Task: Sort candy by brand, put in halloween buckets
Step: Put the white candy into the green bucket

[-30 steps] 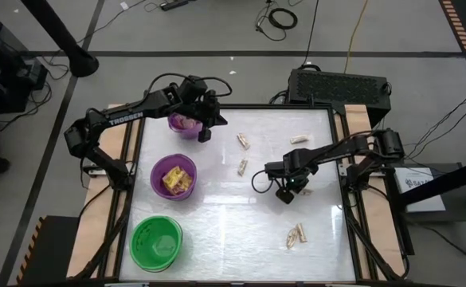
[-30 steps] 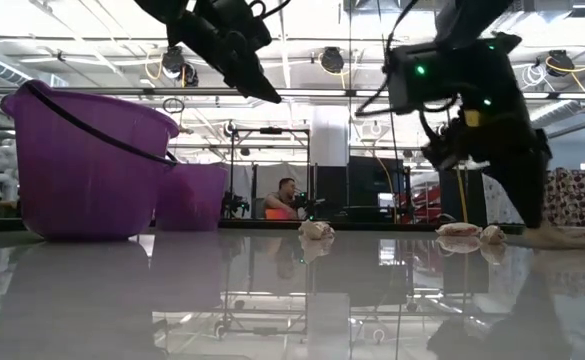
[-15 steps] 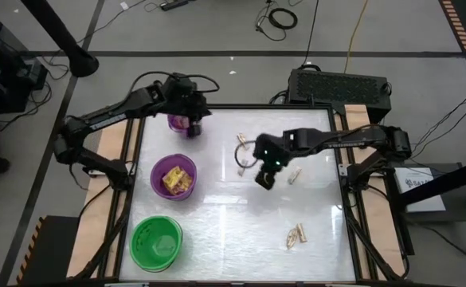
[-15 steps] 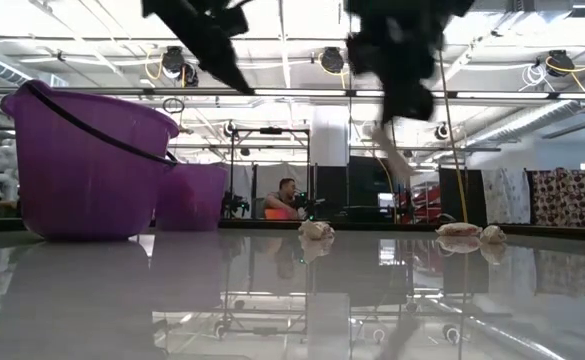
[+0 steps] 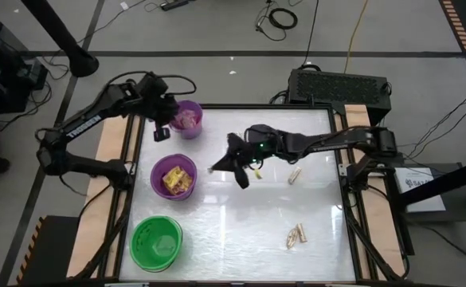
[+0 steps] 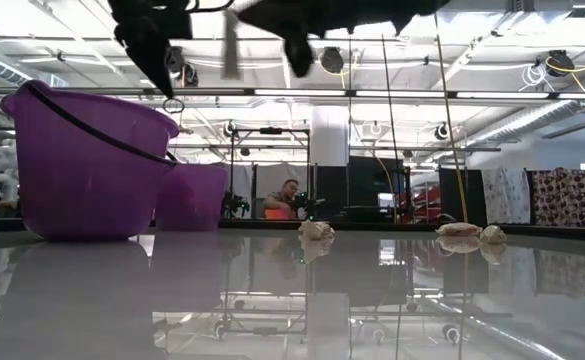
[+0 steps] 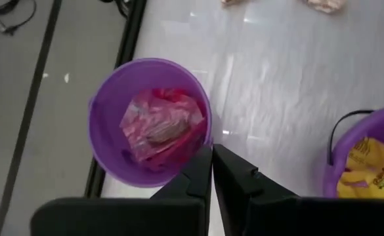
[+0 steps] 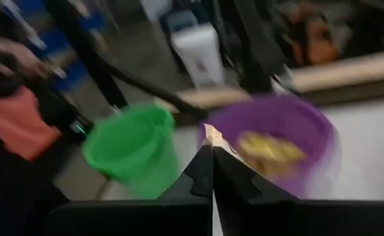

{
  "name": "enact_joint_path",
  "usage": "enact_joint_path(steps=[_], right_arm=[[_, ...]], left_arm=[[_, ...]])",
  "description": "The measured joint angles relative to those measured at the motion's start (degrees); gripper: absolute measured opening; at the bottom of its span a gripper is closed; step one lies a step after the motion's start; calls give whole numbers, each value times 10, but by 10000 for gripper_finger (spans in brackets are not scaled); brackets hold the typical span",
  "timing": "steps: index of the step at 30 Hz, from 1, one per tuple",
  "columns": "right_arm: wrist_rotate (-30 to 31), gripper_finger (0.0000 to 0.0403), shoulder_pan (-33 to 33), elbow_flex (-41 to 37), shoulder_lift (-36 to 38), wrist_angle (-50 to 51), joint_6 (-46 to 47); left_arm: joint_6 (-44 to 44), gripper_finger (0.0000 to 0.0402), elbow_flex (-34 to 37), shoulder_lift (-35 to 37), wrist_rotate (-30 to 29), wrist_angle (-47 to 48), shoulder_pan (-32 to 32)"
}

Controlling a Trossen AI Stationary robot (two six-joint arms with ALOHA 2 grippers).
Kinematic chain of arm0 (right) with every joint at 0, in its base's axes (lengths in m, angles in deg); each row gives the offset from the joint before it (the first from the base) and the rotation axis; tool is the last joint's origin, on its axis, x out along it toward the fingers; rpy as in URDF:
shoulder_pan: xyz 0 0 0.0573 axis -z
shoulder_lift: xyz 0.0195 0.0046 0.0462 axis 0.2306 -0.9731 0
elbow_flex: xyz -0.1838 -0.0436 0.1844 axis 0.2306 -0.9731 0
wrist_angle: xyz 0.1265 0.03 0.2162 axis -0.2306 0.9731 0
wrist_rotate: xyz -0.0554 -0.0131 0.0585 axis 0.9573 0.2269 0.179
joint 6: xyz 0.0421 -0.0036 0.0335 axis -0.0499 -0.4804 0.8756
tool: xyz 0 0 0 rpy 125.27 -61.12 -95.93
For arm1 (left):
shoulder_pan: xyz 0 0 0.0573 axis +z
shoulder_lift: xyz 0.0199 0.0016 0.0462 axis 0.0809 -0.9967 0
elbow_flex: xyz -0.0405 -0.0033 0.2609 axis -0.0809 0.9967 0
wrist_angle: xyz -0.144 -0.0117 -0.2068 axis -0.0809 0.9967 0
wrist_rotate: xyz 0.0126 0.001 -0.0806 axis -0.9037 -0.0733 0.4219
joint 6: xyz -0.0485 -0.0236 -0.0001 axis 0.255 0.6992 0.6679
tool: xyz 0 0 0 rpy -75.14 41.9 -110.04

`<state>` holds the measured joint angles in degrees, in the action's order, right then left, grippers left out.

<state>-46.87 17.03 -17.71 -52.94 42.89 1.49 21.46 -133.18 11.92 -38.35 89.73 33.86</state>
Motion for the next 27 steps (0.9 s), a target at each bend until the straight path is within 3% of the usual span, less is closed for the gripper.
enact_joint_path(steps=[7, 15, 19, 27], right_arm=[[-31, 0, -18, 0, -85, -243, 39], [-28, 0, -56, 20, -161, -349, 49], [-28, 0, -93, 98, -218, -348, 50], [-30, 0, -144, 335, -378, -324, 26]], left_arm=[[7, 23, 0, 29, 0, -14, 5], [22, 23, 0, 33, 30, -16, 5], [27, 23, 0, 33, 49, -15, 5], [37, 23, 0, 35, 50, -16, 5]])
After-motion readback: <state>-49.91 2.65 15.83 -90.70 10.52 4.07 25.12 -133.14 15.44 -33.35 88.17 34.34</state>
